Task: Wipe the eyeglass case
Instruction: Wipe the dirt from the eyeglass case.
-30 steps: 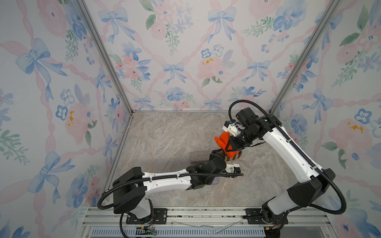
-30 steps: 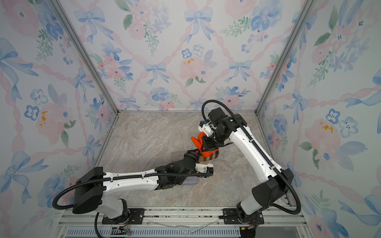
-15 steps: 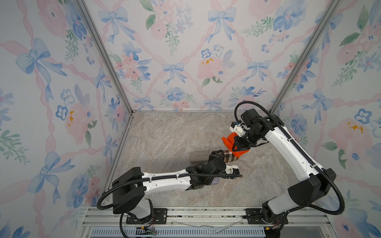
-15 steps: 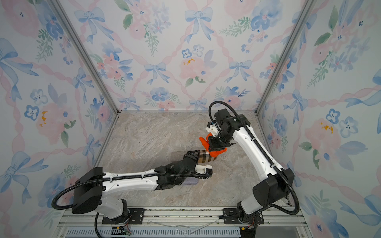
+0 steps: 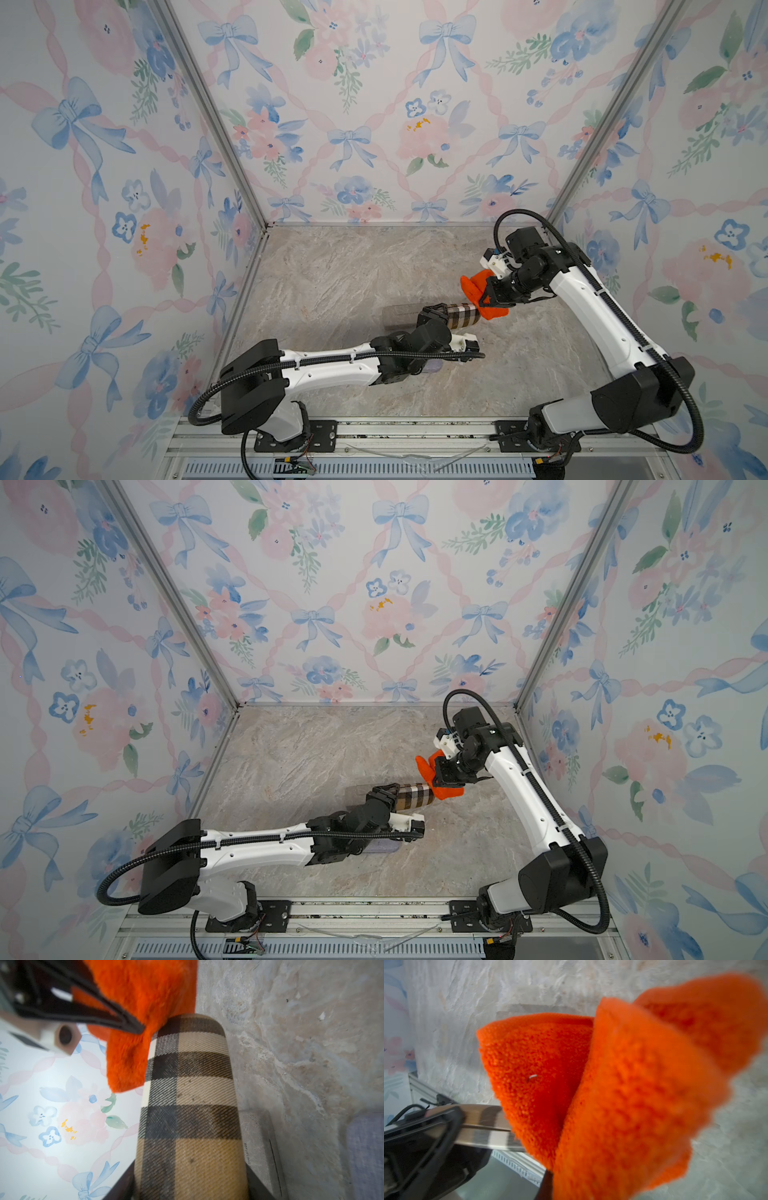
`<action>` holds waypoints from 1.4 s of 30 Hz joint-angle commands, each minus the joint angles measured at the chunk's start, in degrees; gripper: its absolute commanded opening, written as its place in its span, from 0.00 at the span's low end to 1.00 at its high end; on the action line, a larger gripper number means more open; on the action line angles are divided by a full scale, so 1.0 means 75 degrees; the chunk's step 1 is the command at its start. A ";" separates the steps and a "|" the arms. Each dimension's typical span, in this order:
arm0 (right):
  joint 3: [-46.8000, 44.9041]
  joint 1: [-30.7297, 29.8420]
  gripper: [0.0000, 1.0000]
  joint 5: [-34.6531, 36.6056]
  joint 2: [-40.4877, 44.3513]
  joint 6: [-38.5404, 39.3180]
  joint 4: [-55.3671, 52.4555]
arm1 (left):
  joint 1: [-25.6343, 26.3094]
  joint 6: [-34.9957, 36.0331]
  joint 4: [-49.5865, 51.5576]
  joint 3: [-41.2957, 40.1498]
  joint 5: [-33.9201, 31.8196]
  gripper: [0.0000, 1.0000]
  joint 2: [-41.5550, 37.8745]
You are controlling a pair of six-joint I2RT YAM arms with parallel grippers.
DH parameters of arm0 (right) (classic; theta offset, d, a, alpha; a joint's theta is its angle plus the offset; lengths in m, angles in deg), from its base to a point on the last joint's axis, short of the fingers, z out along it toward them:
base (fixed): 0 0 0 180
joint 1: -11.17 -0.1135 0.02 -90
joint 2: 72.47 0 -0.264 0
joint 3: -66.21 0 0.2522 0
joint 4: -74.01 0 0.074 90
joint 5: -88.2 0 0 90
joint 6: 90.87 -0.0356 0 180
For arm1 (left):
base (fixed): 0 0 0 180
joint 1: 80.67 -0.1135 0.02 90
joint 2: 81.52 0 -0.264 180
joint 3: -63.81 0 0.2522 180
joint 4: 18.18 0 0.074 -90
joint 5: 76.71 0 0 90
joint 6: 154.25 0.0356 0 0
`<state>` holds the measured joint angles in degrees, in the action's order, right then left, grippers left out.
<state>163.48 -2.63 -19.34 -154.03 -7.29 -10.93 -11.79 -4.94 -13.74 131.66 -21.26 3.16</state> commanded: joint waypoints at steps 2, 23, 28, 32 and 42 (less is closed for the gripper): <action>-0.0021 0.0082 0.00 0.0925 0.0965 -0.0163 0.0386 | -0.0358 -0.1181 -0.0409 0.0411 0.0266 0.25 -0.0557; -0.2150 -0.3372 0.00 0.1941 0.3920 -0.1173 0.3846 | -0.2973 -1.0497 0.0974 0.1407 0.8777 0.24 -0.0697; -0.1996 -0.3958 0.00 0.1917 0.3132 -0.1086 0.4492 | -0.2973 -1.0709 0.0776 0.1334 0.9122 0.24 -0.0828; -0.1828 -0.3198 0.00 0.2281 0.2894 -0.0708 0.4123 | -0.2973 -1.0650 0.0917 0.1222 0.9237 0.24 -0.1017; -0.2093 -0.3599 0.00 0.0992 0.2735 -0.1254 0.4679 | -0.2971 -1.0591 0.0878 0.1080 0.9322 0.24 -0.1121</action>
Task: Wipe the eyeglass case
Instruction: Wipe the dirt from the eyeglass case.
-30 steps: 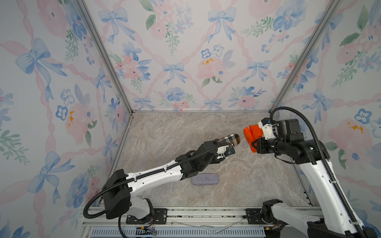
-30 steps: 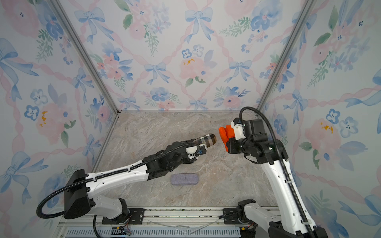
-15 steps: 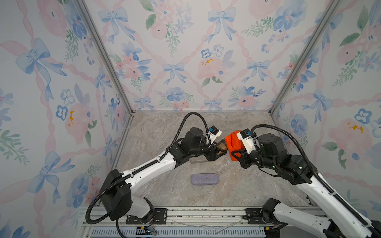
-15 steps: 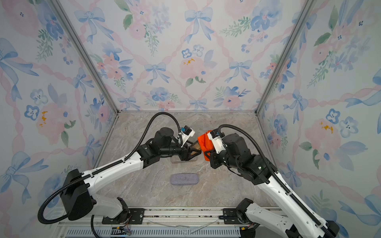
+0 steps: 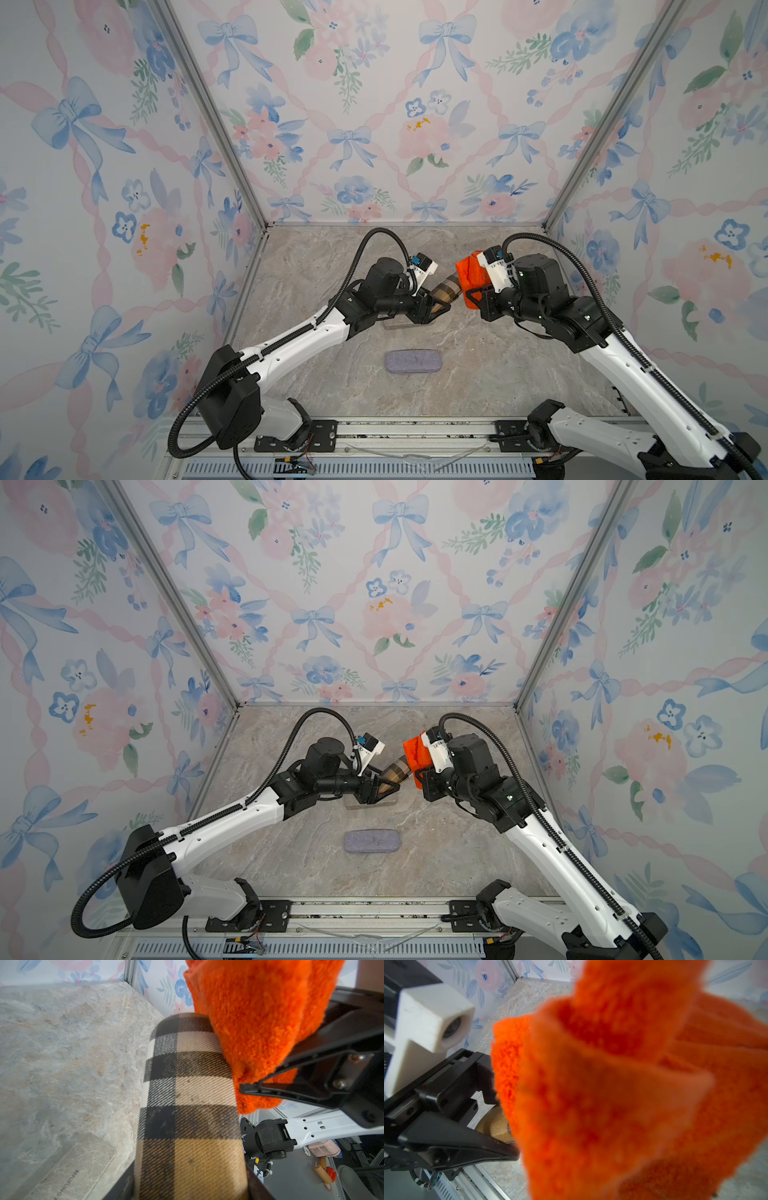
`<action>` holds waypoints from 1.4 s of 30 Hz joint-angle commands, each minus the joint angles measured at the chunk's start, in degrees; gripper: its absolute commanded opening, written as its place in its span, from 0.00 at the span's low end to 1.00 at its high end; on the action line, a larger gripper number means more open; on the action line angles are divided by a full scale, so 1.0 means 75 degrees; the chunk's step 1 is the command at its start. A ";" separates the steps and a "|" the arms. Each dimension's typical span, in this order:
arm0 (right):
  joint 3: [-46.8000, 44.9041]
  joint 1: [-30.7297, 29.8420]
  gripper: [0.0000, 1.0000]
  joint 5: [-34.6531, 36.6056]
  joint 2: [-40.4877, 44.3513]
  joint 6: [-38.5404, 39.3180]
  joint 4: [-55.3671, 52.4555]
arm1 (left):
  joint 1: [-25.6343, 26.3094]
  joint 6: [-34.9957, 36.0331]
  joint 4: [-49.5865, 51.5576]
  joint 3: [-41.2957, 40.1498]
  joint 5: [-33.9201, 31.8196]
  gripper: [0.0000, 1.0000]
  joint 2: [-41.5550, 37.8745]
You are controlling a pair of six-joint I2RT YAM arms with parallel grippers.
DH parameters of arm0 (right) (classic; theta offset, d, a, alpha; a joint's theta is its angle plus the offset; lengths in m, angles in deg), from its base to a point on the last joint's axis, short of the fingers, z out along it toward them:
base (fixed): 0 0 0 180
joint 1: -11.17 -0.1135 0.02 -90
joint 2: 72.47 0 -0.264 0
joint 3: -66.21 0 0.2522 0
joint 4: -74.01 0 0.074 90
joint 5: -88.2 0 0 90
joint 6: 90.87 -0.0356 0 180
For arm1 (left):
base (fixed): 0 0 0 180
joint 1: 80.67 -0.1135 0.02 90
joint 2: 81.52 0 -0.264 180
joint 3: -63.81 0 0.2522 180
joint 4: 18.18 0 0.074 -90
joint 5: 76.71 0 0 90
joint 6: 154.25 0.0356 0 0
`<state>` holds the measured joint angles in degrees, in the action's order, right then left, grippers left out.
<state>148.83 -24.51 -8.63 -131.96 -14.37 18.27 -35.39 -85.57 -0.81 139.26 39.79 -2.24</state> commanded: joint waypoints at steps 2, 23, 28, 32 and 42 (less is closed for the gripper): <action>-0.0076 -0.1044 0.00 -0.0403 -0.0358 -0.0210 0.0757 | 0.0162 0.0193 -0.0831 0.0102 0.1194 0.24 -0.0344; -0.0163 0.0632 0.00 -0.0424 -0.0684 -0.0015 0.0025 | 0.0127 0.0172 -0.0857 -0.0052 0.1261 0.24 -0.0599; -0.0545 -0.0492 0.00 -0.0637 -0.0491 -0.0378 0.0862 | 0.0127 0.0138 -0.0918 -0.0020 0.1229 0.24 -0.0484; -0.0494 -0.0549 0.00 -0.0547 -0.0348 -0.0182 0.0780 | 0.0127 0.0249 -0.0764 0.0091 0.1306 0.24 -0.0357; -0.0195 0.2750 0.00 -0.2042 -0.0235 -0.0226 0.0019 | 0.0037 0.0919 0.0670 0.0076 0.1035 0.24 -0.0895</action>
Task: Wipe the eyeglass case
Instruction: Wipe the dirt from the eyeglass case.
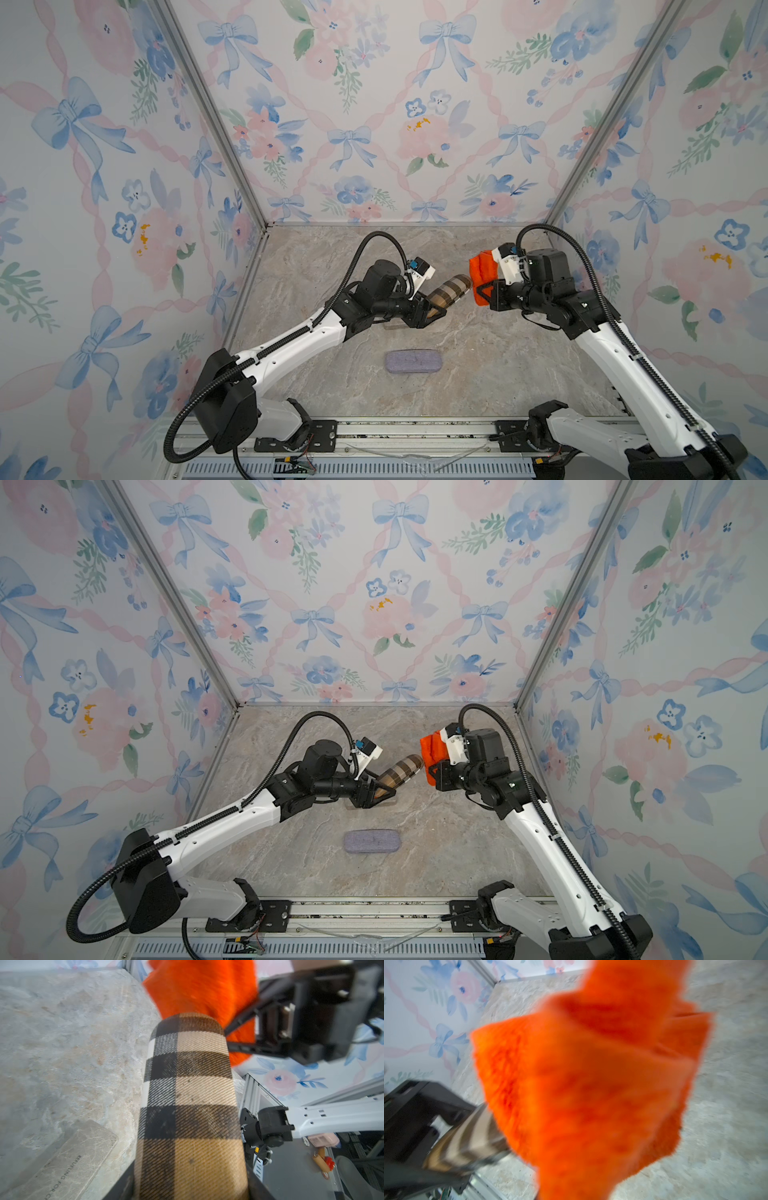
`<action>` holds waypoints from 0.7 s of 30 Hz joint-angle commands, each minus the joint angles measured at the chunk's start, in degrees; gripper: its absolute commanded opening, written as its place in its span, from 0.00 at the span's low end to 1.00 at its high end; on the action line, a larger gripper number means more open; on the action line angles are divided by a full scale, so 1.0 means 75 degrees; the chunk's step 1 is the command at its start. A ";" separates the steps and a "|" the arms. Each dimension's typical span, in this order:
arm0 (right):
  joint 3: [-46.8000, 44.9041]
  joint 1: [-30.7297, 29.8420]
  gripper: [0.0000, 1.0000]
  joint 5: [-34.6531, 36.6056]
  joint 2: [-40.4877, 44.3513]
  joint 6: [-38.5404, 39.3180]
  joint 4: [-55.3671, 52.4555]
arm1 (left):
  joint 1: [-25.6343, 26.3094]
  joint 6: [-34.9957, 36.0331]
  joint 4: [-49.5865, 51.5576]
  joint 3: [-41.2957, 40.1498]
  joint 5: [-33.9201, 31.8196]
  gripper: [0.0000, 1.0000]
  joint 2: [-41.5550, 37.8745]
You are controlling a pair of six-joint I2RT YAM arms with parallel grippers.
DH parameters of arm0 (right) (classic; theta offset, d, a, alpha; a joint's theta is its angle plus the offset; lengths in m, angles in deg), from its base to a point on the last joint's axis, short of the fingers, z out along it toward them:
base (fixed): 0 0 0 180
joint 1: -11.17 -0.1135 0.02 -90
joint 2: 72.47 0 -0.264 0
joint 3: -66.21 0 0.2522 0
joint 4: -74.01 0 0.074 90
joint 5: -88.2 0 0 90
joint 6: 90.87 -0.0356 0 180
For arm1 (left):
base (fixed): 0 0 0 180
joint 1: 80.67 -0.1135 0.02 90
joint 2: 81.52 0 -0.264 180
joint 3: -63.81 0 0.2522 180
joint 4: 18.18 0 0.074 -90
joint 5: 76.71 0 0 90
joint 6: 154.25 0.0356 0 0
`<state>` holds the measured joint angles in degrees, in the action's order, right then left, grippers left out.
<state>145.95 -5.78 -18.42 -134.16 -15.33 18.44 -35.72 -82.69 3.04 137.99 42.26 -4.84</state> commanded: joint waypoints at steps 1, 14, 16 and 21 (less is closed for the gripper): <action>0.0181 0.0321 0.00 -0.1099 0.0134 -0.0145 0.0061 | 0.0066 0.0649 0.0340 0.0208 0.0659 0.24 -0.0627; 0.0258 0.0403 0.00 -0.4535 0.0006 -0.0409 -0.0037 | -0.0010 0.1379 0.1136 0.0180 0.0954 0.25 -0.0811; 0.0244 0.0521 0.00 -0.4809 -0.0074 -0.0471 -0.0051 | -0.0069 0.1397 0.1138 0.0064 0.0941 0.25 -0.0967; 0.0118 0.0502 0.00 -0.5086 -0.0293 -0.0543 0.0102 | -0.0099 0.1450 0.1138 -0.0005 0.1113 0.25 -0.1036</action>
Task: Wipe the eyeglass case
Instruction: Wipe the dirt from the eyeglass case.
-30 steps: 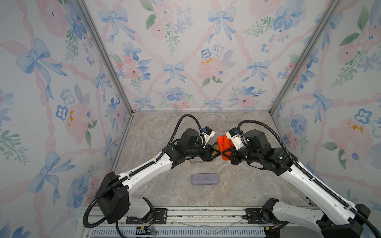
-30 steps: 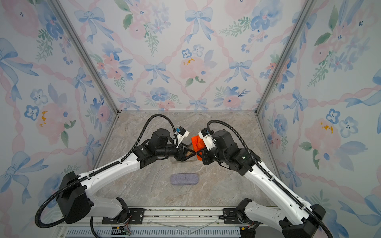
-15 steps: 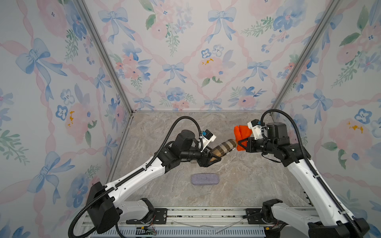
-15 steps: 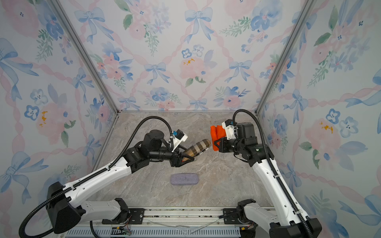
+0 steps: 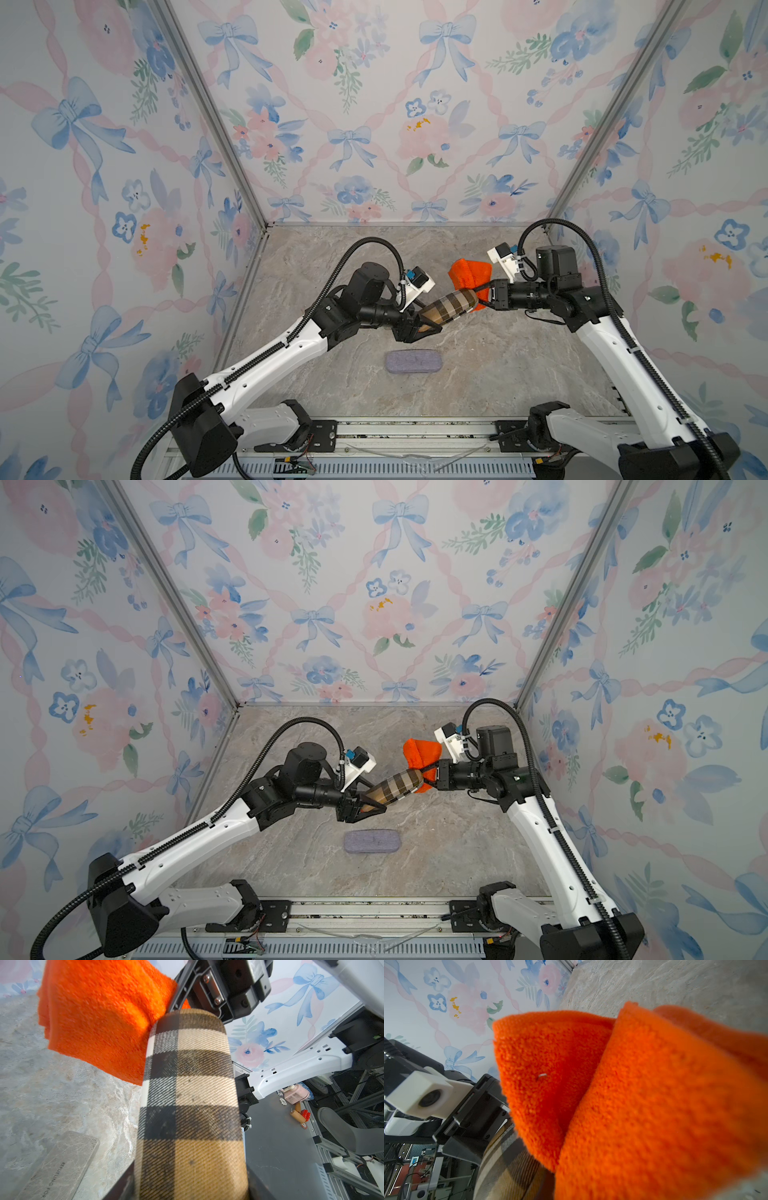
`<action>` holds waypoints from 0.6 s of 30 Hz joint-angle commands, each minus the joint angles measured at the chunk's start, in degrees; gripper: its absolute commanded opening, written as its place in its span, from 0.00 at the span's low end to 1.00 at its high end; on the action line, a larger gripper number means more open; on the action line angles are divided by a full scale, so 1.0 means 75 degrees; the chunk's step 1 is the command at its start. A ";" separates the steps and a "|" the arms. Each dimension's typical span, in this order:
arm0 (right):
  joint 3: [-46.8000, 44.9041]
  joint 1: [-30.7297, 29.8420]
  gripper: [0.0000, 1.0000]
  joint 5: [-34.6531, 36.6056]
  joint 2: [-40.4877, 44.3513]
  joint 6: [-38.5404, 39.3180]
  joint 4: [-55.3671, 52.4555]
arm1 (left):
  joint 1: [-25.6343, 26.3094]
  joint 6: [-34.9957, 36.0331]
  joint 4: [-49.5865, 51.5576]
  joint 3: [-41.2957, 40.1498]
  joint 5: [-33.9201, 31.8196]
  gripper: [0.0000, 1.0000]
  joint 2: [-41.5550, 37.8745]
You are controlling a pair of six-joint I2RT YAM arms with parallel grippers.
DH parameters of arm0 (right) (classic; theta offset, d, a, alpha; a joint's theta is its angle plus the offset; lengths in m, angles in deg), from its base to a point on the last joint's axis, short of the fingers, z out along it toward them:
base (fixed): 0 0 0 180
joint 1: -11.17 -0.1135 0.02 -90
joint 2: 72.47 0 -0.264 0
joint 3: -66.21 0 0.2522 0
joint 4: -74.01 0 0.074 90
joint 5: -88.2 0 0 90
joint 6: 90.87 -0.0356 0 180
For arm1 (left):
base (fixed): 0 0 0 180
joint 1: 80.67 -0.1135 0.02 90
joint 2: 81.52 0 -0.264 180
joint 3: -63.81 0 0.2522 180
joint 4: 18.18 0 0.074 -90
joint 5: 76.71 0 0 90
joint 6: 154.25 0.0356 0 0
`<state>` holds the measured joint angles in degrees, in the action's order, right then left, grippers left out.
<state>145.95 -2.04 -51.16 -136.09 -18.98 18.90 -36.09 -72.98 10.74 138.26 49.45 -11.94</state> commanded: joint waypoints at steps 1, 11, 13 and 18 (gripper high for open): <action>0.0162 0.0034 0.00 -0.0680 -0.0038 0.0002 -0.0053 | -0.0049 0.0156 0.0160 -0.0074 0.0213 0.25 -0.0137; 0.0402 0.0121 0.00 -0.0557 -0.0082 0.0218 -0.0287 | -0.0119 0.0285 0.0395 -0.0732 0.0389 0.25 -0.0816; 0.0383 0.0123 0.00 -0.0589 -0.0076 0.0195 -0.0230 | -0.0119 0.0359 0.0434 -0.0755 0.0331 0.25 -0.0828; 0.0031 -0.0112 0.00 -0.1047 -0.0131 -0.0404 0.0472 | -0.0131 0.0575 0.0352 -0.0393 0.0226 0.25 -0.0424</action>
<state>146.93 -1.93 -55.47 -136.74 -20.01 19.27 -36.62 -70.58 14.01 133.32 50.83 -16.57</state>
